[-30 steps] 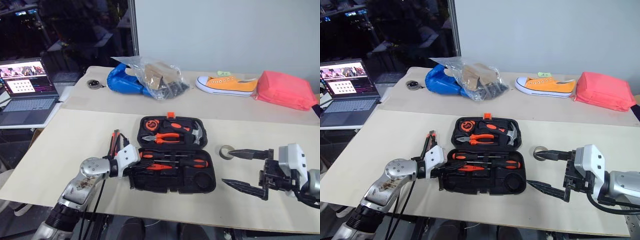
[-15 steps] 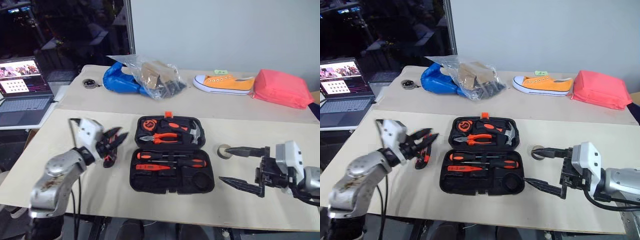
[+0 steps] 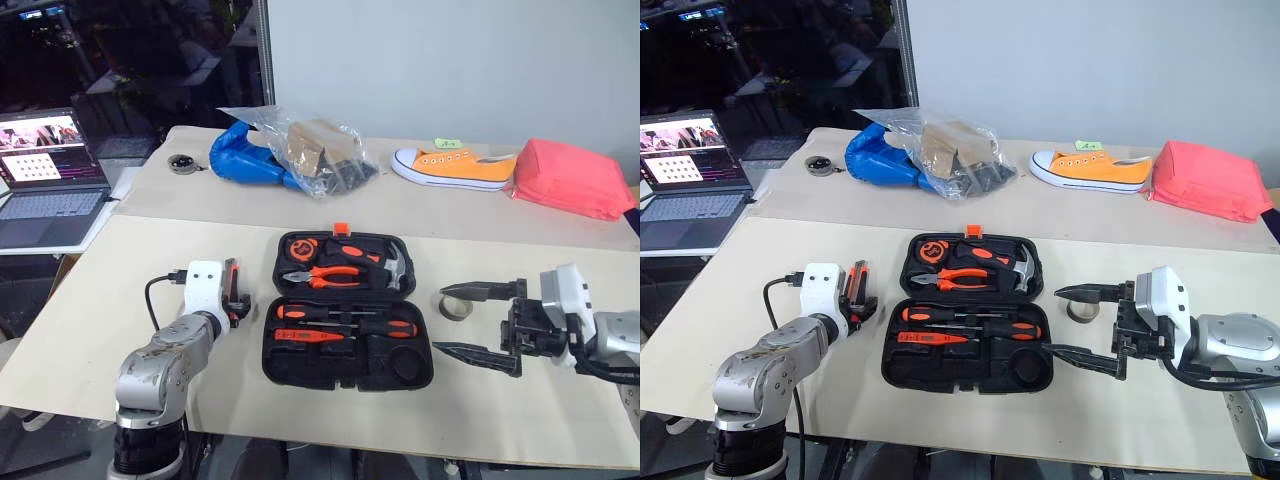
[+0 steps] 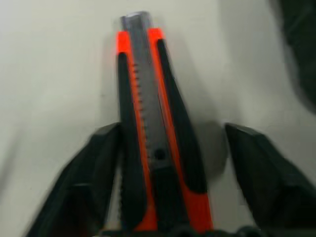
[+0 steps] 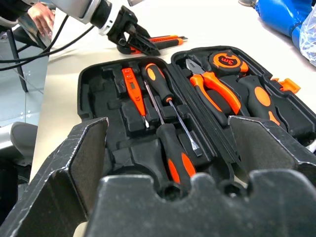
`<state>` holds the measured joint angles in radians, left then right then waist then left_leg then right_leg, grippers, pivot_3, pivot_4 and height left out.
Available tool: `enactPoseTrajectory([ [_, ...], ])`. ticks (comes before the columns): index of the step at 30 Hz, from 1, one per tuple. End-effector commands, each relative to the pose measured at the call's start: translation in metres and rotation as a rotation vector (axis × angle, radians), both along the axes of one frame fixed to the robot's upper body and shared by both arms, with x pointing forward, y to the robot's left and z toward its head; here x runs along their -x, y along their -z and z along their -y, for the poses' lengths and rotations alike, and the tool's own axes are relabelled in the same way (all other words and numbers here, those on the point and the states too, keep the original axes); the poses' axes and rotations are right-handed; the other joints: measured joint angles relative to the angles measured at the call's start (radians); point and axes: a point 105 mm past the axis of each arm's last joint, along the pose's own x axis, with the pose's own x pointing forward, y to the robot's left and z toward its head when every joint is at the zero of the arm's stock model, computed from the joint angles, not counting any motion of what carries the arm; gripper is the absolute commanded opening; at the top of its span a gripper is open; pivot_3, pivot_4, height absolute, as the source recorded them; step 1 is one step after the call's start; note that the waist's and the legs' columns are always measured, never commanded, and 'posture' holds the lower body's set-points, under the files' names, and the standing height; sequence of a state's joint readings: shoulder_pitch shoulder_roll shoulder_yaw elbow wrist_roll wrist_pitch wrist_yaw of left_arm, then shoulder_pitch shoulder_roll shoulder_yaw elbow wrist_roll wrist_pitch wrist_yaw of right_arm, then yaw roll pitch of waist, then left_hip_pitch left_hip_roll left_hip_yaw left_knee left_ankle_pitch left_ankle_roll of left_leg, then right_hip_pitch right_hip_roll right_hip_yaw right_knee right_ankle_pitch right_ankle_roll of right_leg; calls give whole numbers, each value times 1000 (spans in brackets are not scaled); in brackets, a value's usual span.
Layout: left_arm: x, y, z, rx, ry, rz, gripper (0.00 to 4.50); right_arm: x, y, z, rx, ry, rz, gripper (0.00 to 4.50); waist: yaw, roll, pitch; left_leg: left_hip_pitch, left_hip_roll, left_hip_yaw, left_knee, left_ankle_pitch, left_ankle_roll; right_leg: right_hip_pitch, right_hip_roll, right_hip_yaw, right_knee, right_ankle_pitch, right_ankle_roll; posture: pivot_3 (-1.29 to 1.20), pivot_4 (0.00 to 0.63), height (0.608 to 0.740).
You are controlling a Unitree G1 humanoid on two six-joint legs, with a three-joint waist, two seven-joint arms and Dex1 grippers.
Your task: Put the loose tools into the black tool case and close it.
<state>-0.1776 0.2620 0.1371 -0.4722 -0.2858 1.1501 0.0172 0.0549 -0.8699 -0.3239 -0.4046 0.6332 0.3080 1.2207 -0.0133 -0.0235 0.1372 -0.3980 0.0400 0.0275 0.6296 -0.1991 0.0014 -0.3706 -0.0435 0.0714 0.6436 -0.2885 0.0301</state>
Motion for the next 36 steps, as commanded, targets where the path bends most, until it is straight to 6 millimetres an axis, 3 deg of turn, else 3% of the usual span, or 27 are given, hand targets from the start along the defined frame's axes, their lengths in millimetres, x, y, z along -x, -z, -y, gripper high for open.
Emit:
enactPoseTrajectory([
  [1, 3, 6, -6, 6, -8, 8, 1765, 4, -11, 0, 7, -11, 47, 4500, 0, 0, 0, 0, 0, 0, 0, 0, 0, 0, 0, 0, 0, 0, 0, 0, 150, 740],
  [3, 0, -11, -6, 61, 12, 109, 1704, 5, -11, -1, 4, -10, 48, 4500, -1, 0, 0, 0, 0, 0, 0, 0, 0, 0, 0, 0, 0, 0, 0, 0, 150, 740],
  [5, 1, -47, 0, 81, 153, 271, 1704, 7, -11, -1, -5, -14, 50, 4500, -1, -1, 0, 0, 0, 0, 0, 0, 0, -1, 0, 0, 0, 0, 0, 0, 150, 740],
  [8, 23, -84, 29, 159, 565, 363, 1704, 10, -11, 2, -13, -23, 47, 4500, 0, -2, 2, -2, 1, 1, -1, 0, 0, -2, 0, -2, 0, 0, -1, 0, 150, 740],
  [9, 33, -87, 38, 161, 708, 344, 1704, 10, -11, 4, -15, -23, 43, 4500, 0, -2, 2, -2, 1, 2, -1, 0, 0, -2, 1, -3, -1, 0, -2, 0, 150, 740],
  [13, 70, -78, 64, 101, 1221, 160, 1704, 15, -8, 10, -1, -30, 19, 4500, 4, 1, 2, -1, 1, 6, -2, 0, 0, -1, -1, -2, -2, -1, -2, 0, 150, 740],
  [16, 74, -60, 74, -36, 1451, 77, 1704, 18, -5, 12, 7, -13, 11, 4500, 7, 1, 2, -1, 1, 7, -2, 0, 0, -2, -1, -2, -3, -2, -3, 0, 150, 740],
  [22, 61, -38, 103, -130, 1600, 37, 1704, 31, -4, 17, 23, 35, -8, 4500, 11, 1, 2, -3, 2, 9, -2, 0, 0, -2, 1, -1, -3, -2, -3, 0, 150, 740],
  [25, 64, -32, 110, -139, 1637, 4, 1704, 36, -5, 19, 30, 55, -14, 4500, 3, 1, 2, -6, 2, 8, -2, 0, 0, -4, 1, -1, -3, -3, -2, 0, 150, 740],
  [36, 68, -9, 115, -188, 1677, -93, 1704, 42, -7, 19, 40, 75, -26, 4500, 1, 1, 2, -6, 2, 7, 1, 0, 1, -5, 2, -2, 0, -5, 3, 0, 150, 740],
])
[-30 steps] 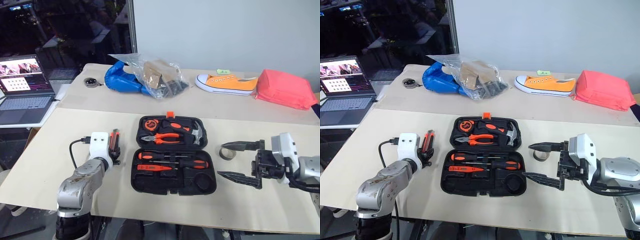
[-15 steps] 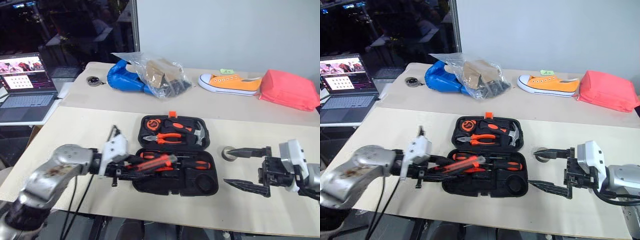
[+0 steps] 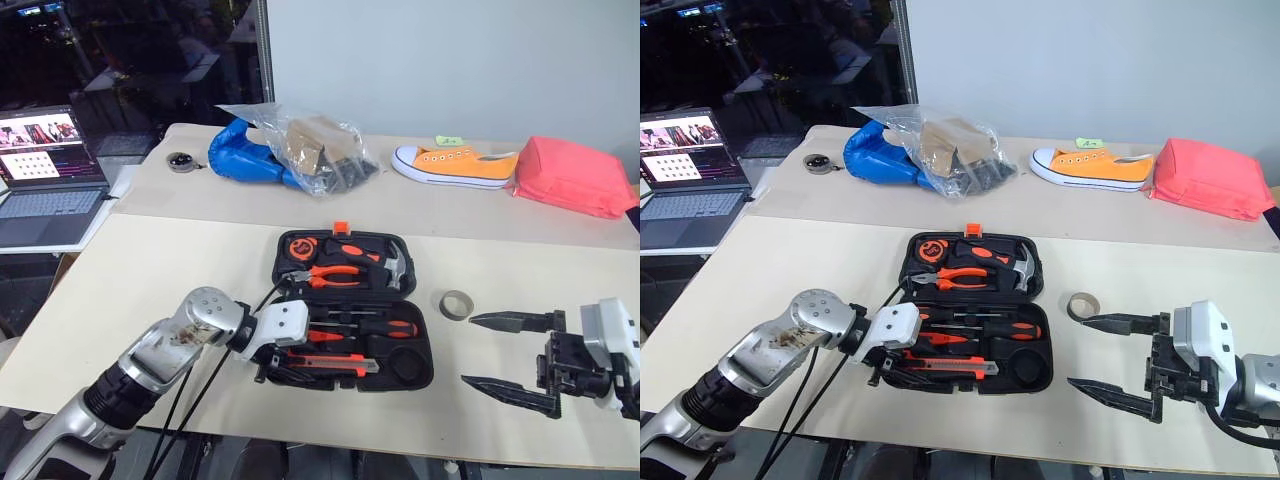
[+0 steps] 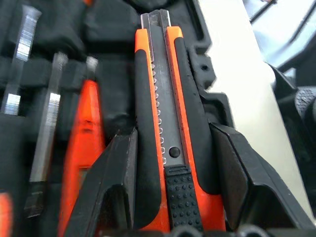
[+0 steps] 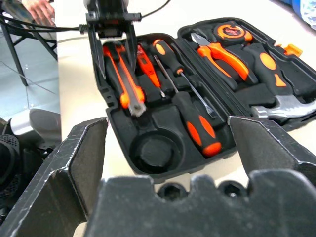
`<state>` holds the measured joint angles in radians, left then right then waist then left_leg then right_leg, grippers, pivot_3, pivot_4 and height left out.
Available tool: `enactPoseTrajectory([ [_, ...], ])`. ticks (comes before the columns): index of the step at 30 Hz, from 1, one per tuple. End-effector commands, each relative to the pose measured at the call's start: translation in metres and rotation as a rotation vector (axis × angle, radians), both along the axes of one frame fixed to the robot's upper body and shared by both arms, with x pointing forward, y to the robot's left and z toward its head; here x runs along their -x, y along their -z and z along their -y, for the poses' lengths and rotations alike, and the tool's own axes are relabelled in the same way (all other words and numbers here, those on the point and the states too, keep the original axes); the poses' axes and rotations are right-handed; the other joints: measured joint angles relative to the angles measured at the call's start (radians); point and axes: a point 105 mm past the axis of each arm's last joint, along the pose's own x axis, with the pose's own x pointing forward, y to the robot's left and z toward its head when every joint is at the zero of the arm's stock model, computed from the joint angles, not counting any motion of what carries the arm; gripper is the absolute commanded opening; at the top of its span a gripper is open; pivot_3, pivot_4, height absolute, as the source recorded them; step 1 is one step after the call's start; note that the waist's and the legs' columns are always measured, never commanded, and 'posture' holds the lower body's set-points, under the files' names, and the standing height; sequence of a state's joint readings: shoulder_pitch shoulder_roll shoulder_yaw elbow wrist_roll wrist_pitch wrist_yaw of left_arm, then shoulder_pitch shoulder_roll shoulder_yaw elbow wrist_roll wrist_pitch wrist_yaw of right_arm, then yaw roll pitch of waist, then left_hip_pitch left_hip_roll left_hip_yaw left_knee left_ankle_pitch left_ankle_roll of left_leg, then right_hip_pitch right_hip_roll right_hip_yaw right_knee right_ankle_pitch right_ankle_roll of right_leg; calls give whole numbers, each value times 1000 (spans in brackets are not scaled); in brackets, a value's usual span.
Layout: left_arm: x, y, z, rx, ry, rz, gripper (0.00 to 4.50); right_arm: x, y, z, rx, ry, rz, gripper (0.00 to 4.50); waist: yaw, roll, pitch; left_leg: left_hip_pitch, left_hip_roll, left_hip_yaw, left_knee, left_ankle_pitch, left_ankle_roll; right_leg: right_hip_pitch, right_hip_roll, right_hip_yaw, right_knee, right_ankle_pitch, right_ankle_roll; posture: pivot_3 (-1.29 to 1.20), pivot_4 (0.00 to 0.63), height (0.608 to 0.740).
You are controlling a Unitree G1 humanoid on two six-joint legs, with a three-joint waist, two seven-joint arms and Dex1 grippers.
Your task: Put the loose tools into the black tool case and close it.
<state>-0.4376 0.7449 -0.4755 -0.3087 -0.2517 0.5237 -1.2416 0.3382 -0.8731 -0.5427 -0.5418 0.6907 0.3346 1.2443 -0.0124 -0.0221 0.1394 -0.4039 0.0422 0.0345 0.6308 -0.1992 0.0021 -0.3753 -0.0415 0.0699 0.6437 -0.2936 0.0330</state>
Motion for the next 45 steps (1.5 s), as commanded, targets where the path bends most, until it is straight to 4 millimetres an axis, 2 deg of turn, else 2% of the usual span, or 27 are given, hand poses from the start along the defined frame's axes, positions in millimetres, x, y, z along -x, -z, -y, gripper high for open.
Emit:
enactPoseTrajectory([
  [1, -1, 3, 1, -30, 12, 31, 1704, 3, -12, 1, 12, 3, 38, 4500, 0, 0, 0, 0, 0, 0, 0, 0, 0, 0, 0, 0, 0, 0, 0, 0, 150, 740],
  [4, -2, 7, 0, -41, -5, 31, 1704, 4, -12, 0, 14, -1, 28, 4500, 1, 0, 0, 2, 0, 0, 0, 0, 0, 2, 0, 0, 0, 0, 0, 0, 150, 740],
  [6, -2, 7, -1, -39, -9, 28, 2707, 4, -12, -1, 14, -4, 24, 4500, 1, 0, 0, 2, 0, 0, 0, 0, 0, 3, 0, 0, 0, 0, 0, 0, 150, 740],
  [7, -2, 6, -2, -39, -10, 28, 2888, 4, -12, -1, 14, -5, 23, 4500, 1, 0, 0, 3, 0, 0, 0, 0, 0, 3, 0, 0, 0, 0, 0, 0, 150, 740],
  [10, -4, -2, -4, -7, -37, 53, 4002, 3, -12, 0, 14, -10, 19, 4500, -1, 1, 0, 4, 0, 0, 0, 0, 0, 4, 0, 0, 0, 0, 0, 0, 150, 740],
  [11, -4, -13, -2, 50, -47, 56, 4306, 2, -12, 0, 14, -11, 18, 4500, -1, 1, 0, 4, 0, 0, 0, 0, 0, 4, 0, 0, 0, 0, 0, 0, 150, 740],
  [13, -1, -41, 1, 199, -76, 42, 4306, 0, -12, 0, 13, -13, 19, 4500, -3, 1, 0, 4, 1, 0, 0, 0, 0, 3, 0, 0, 0, 0, 0, 0, 150, 740],
  [15, -2, -58, -2, 300, -118, 42, 4306, -1, -11, -1, 11, -16, 20, 4500, -1, 0, 0, 3, 2, 0, -1, 0, 0, 3, 0, 0, 0, 0, 0, 0, 150, 740],
  [16, -2, -61, -4, 334, -129, 43, 3758, -2, -11, -1, 10, -17, 21, 4500, 0, 0, 0, 2, 3, -1, 0, 0, 0, 3, 0, -1, 0, 0, 0, 0, 150, 740],
  [17, 0, -66, -4, 389, -123, 50, 3549, -3, -10, -1, 8, -19, 21, 4500, 0, 0, 0, 2, 3, -1, 0, 0, 0, 2, 0, -1, 0, 0, 0, 0, 150, 740],
  [18, 1, -68, -5, 435, -131, 50, 3112, -4, -10, -2, 7, -21, 22, 4500, 0, 1, -1, 2, 3, -1, 0, 0, 0, 3, 0, -1, 0, 0, 0, 0, 150, 740],
  [19, 1, -63, -5, 451, -143, 59, 2823, -5, -10, -2, 6, -22, 24, 4500, 0, 1, -1, 3, 3, -1, 0, 0, 0, 3, 0, 0, 0, 0, 0, 0, 150, 740],
  [26, 9, -3, -5, 363, -176, 18, 209, -5, -15, -1, 16, -17, 34, 4500, 0, 1, -1, 4, 1, 0, 0, 0, 0, 4, 0, 0, 0, 2, -4, 0, 150, 740],
  [27, 9, 8, -7, 330, -182, 10, 66, -5, -15, 0, 20, -15, 34, 4500, 0, 1, -1, 5, 1, 0, 0, 0, 0, 4, 0, 0, 0, 2, -4, 0, 150, 740],
  [32, 20, 54, -12, 192, -156, -55, 66, -1, -18, 2, 36, -8, 30, 4500, 3, 2, -2, 6, 2, 0, 0, 0, 0, 6, -1, 0, -1, 2, -4, 0, 150, 740],
  [35, 23, 70, -13, 128, -147, -81, 66, 1, -19, 2, 45, -4, 26, 4500, 3, 9, -8, 7, 2, 1, 0, 0, 0, 7, -2, 1, -1, 2, -3, 0, 150, 740],
  [39, 17, 67, -9, 143, -179, -106, 66, 0, -19, 2, 49, 4, 16, 4500, 3, 14, -10, 16, 2, 2, -1, 0, 0, 15, -2, 2, -1, -2, 2, 0, 150, 740],
  [41, 16, 66, -11, 122, -172, -110, 66, 0, -17, 1, 52, 2, 5, 4500, 2, 14, -11, 20, 3, 2, -2, 0, 0, 21, -2, 2, -1, -6, -5, 0, 150, 740],
  [45, 12, 61, -8, 120, -161, -79, 66, -5, -13, 1, 54, 4, 0, 4500, 1, 14, -11, 22, 3, 0, -1, 0, -1, 22, -3, 4, -1, -6, -6, 0, 150, 740],
])
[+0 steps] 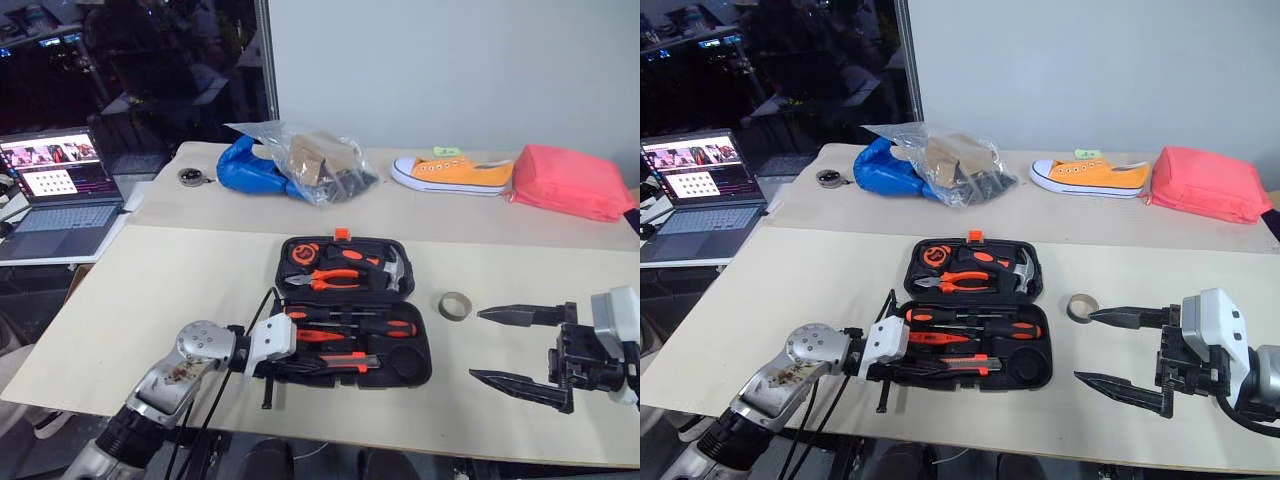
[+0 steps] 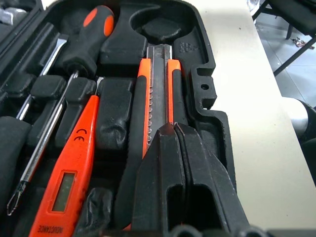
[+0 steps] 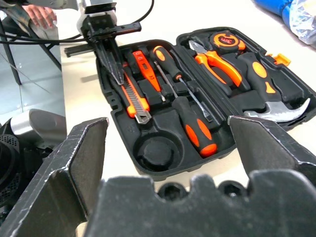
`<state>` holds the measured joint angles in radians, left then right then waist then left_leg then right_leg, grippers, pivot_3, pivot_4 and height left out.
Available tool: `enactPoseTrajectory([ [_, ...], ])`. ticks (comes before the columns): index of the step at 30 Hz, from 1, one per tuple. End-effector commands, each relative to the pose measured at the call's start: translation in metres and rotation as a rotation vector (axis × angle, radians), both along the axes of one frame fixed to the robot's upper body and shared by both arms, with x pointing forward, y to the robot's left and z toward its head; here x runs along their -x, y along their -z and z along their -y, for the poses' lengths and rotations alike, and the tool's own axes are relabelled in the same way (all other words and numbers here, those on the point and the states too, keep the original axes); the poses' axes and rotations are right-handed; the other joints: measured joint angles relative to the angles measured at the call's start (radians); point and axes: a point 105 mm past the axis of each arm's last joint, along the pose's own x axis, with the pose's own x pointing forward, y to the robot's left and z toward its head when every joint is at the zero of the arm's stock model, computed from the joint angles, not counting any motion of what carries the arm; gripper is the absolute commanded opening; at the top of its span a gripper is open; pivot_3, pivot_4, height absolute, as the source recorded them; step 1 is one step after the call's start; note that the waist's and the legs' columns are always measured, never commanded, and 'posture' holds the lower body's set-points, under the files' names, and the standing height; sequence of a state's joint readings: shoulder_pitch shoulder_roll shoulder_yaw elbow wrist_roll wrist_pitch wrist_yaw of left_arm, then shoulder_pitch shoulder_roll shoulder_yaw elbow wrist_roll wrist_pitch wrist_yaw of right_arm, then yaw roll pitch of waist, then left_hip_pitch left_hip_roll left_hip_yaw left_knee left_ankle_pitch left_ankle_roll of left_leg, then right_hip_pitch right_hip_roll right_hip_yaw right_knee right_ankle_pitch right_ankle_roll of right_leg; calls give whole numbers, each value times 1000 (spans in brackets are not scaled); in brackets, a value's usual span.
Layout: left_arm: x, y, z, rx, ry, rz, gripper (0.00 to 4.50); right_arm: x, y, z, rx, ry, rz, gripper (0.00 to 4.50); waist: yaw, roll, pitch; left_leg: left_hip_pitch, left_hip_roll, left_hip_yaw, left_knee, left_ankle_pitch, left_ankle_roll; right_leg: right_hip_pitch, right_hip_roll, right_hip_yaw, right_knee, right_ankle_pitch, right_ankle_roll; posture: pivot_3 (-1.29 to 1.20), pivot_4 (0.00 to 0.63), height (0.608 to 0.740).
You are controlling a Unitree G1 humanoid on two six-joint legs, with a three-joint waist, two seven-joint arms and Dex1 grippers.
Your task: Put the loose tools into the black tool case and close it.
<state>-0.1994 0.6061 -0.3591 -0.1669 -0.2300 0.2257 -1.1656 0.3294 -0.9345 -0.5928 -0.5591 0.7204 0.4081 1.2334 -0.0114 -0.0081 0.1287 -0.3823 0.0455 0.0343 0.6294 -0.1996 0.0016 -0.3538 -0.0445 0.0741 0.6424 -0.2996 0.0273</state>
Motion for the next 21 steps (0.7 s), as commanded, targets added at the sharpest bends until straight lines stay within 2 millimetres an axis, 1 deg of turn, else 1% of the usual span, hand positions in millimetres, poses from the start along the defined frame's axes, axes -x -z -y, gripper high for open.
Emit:
enactPoseTrajectory([
  [1, 6, 26, -6, -87, -30, -101, 66, -6, -2, -3, 12, -11, 15, 4500, -1, 0, 0, 0, 0, 0, 0, 0, 0, 0, 0, 1, 0, 0, 0, 0, 150, 740],
  [3, 5, 16, -8, -52, -45, -85, 66, -9, 0, -2, 13, -3, 9, 4500, -2, 0, 0, -1, 0, 0, 0, 0, 0, 0, 0, 2, 0, 0, 0, 0, 150, 740],
  [4, 6, 8, -10, -31, -46, -70, 66, -12, 1, -1, 14, 3, 6, 4500, -2, 0, 0, -1, 0, 0, 0, 0, 0, -1, 0, 2, -1, 0, 1, 0, 150, 740],
  [5, 6, -5, -11, 10, -65, -54, 66, -16, 2, 0, 17, 21, 9, 4500, -3, 0, 0, -1, 0, 0, 0, 0, 1, -2, 0, 2, -1, 0, 1, 0, 150, 740],
  [6, 6, -13, -11, 38, -77, -44, 66, -19, 2, 1, 19, 34, 12, 4500, -6, -1, 1, -2, 0, 0, 0, 0, 1, -3, 0, 2, -1, 1, 1, 0, 150, 740],
  [7, 6, -29, -10, 97, -97, -13, 66, -24, 2, 3, 26, 60, 32, 4500, -8, -2, 1, -3, 1, 1, 0, 0, 1, -5, 1, 2, -1, 3, 6, 0, 150, 740],
  [8, 5, -41, -9, 137, -118, 15, 66, -28, 2, 5, 30, 79, 45, 4500, -9, -3, 2, -5, 2, 1, -2, 0, 1, -8, 2, 2, -1, 4, 7, 0, 150, 740],
  [9, 3, -56, -11, 178, -159, 57, 66, -34, 7, 7, 67, 107, 47, 4500, -8, -3, 2, -8, 2, 1, -2, 0, 1, -12, 2, 2, 0, 4, 7, 0, 150, 740],
  [10, 4, -70, -14, 214, -171, 74, 66, -40, 11, 9, 93, 138, 32, 4500, -5, -3, 3, -11, 2, 0, -2, 0, 1, -16, 2, 2, 1, 5, 5, 0, 150, 740],
  [11, 6, -77, -16, 231, -175, 79, 66, -43, 15, 11, 111, 158, 18, 4500, -4, -5, 4, -15, 2, 0, -1, 0, 1, -19, 3, 1, 1, 6, 3, 0, 150, 740],
  [13, 8, -102, -20, 296, -206, 87, 589, -48, 20, 11, 173, 166, 22, 4500, -1, -7, 5, -19, 2, 1, -1, 0, 1, -21, 4, -1, 1, 7, 1, 0, 150, 740],
  [15, 9, -116, -22, 332, -229, 83, 1144, -54, 23, 14, 245, 196, 50, 4500, 2, -7, 5, -21, 1, 1, -1, 0, 1, -22, 3, -2, 1, 7, 1, 0, 150, 740],
  [16, 11, -122, -22, 339, -231, 84, 1603, -61, 27, 20, 310, 238, 59, 4500, 2, -7, 5, -22, 0, 1, -1, 0, 1, -23, 2, -2, 0, 7, 1, 0, 150, 740],
  [17, 12, -126, -22, 341, -231, 85, 1916, -66, 30, 24, 352, 266, 64, 4500, 1, -7, 5, -22, 0, 1, -1, 0, 1, -24, 1, -2, 0, 7, 2, 0, 150, 740],
  [18, 13, -133, -22, 347, -230, 85, 2370, -70, 35, 26, 372, 264, 16, 4500, 0, -8, 6, -23, -1, 1, -1, 0, 1, -24, 1, -2, 0, 7, 2, 0, 150, 740],
  [19, 15, -137, -21, 350, -228, 83, 2613, -71, 39, 27, 380, 258, -22, 4500, -1, -9, 6, -23, -2, 1, -1, 0, 1, -24, 1, -2, 0, 7, 2, 0, 150, 740],
  [20, 16, -141, -20, 351, -228, 81, 3072, -75, 42, 27, 384, 254, -50, 4500, -1, -9, 7, -23, -2, 1, 0, 0, 1, -24, 1, -2, 0, 7, 2, 0, 150, 740],
  [21, 17, -146, -18, 351, -226, 85, 3434, -82, 44, 29, 392, 263, -60, 4241, -2, -10, 7, -23, -2, 1, 0, 0, 1, -24, 1, -1, 0, 7, 2, 0, 150, 740],
])
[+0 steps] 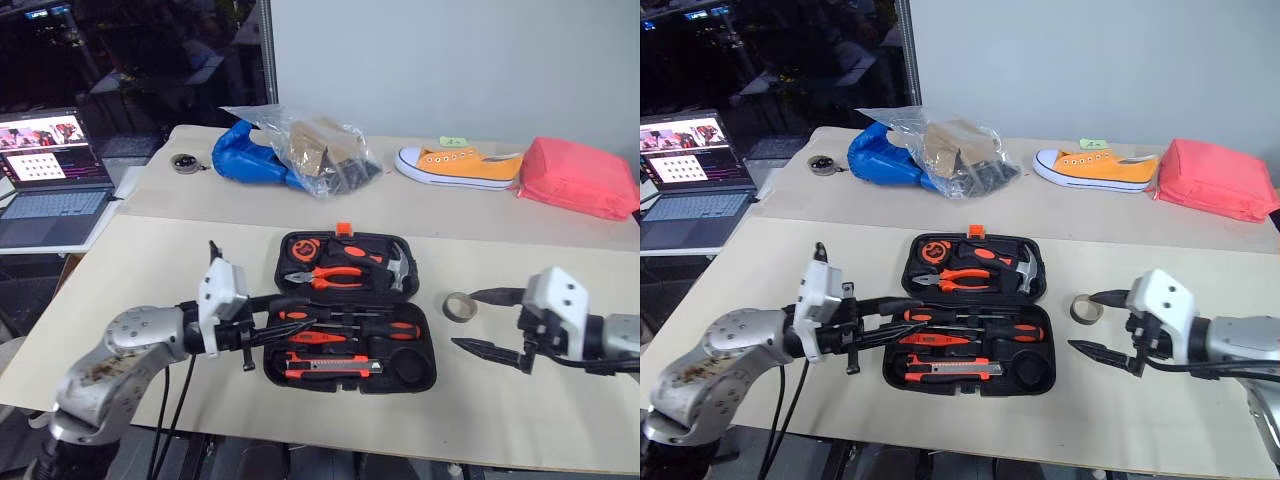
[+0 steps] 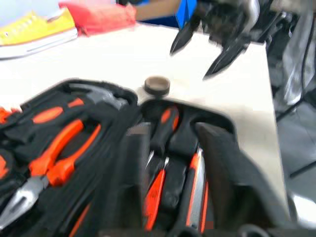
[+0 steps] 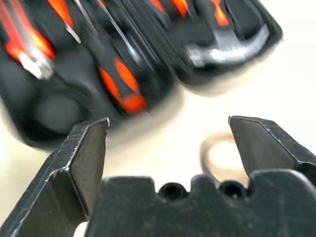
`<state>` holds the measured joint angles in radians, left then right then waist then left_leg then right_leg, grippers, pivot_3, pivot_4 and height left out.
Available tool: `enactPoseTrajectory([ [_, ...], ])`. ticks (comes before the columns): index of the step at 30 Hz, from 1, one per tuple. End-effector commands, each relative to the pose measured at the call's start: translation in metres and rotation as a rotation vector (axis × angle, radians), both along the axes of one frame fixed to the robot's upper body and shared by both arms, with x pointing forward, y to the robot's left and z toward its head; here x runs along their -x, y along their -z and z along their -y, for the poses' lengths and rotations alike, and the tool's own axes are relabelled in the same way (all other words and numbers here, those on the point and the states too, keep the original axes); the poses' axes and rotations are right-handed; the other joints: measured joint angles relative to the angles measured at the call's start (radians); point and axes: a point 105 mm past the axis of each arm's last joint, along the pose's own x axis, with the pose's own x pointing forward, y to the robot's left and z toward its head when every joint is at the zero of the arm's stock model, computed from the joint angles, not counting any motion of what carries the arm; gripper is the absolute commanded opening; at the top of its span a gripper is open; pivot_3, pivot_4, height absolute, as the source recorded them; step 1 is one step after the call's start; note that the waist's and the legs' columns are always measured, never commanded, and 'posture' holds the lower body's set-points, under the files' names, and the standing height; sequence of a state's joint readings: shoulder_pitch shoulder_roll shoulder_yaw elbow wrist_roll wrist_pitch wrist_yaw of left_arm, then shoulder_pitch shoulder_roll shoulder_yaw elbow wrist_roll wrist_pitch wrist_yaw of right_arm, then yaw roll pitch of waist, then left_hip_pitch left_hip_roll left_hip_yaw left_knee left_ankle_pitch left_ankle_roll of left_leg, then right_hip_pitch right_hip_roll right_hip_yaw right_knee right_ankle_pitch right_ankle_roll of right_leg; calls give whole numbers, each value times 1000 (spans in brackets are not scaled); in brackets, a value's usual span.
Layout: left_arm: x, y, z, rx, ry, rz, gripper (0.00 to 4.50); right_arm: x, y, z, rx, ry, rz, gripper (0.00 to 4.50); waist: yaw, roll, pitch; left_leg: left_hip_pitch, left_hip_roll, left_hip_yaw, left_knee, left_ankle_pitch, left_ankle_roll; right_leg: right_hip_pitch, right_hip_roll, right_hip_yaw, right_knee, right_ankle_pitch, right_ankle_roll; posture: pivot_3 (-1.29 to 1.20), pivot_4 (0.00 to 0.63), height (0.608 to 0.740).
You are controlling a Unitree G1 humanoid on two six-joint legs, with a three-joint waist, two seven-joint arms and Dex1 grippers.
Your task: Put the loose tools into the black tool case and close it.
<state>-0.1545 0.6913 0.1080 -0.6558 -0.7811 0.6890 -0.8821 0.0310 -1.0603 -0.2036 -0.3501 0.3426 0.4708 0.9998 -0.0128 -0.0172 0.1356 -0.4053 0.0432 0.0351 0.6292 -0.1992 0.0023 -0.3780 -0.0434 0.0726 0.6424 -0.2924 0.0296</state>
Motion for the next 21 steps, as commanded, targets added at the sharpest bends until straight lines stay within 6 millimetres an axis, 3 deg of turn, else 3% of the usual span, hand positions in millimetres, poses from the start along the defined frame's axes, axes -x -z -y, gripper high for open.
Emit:
enactPoseTrajectory([
  [1, 9, -23, 7, 12, 23, 45, 3731, -17, 4, 7, 39, 37, -36, 3978, -3, -2, 1, 1, 0, 0, 0, 0, 0, 0, 1, 0, 0, 0, 0, 0, 150, 740],
  [2, 12, -26, 9, 5, 34, 40, 4132, -21, 8, 9, 58, 43, -53, 3753, -5, -2, 2, 1, 1, 0, 0, 0, 0, 0, 2, 0, 1, 0, -1, 0, 150, 740],
  [3, 14, -28, 11, -2, 41, 41, 4220, -25, 10, 12, 73, 53, -52, 3546, -5, -2, 2, 1, 1, 0, 0, 0, 0, 0, 2, 0, 1, 0, -1, 0, 150, 740],
  [11, 15, -32, 13, -47, 39, 30, 4220, -41, 30, 8, 122, 29, -117, 3546, -3, -2, 2, 0, 0, 1, 0, 0, 0, -2, 2, 0, 1, 0, -2, 0, 150, 740],
  [16, 16, -32, 15, -54, 38, 36, 4220, -50, 33, -6, 131, -44, -82, 2232, -2, -2, 2, 0, 0, 1, 0, 0, 0, -2, 2, 0, 2, 0, -2, 0, 150, 740],
  [17, 16, -32, 16, -55, 39, 37, 4220, -51, 33, -6, 136, -48, -77, 1710, -2, -2, 2, 0, 0, 1, 0, 0, 0, -2, 2, 0, 2, 0, -2, 0, 150, 740],
  [18, 16, -32, 16, -55, 39, 37, 4220, -52, 33, -6, 140, -50, -74, 1543, -2, -2, 2, 0, 0, 2, 0, 0, 0, -3, 2, 0, 2, 0, -2, 0, 150, 740],
  [21, 16, -32, 17, -53, 35, 36, 4220, -49, 29, -5, 141, -66, -73, 491, -1, -2, 2, 0, 0, 2, 0, 0, 0, -3, 2, 0, 3, 1, -2, 0, 150, 740],
])
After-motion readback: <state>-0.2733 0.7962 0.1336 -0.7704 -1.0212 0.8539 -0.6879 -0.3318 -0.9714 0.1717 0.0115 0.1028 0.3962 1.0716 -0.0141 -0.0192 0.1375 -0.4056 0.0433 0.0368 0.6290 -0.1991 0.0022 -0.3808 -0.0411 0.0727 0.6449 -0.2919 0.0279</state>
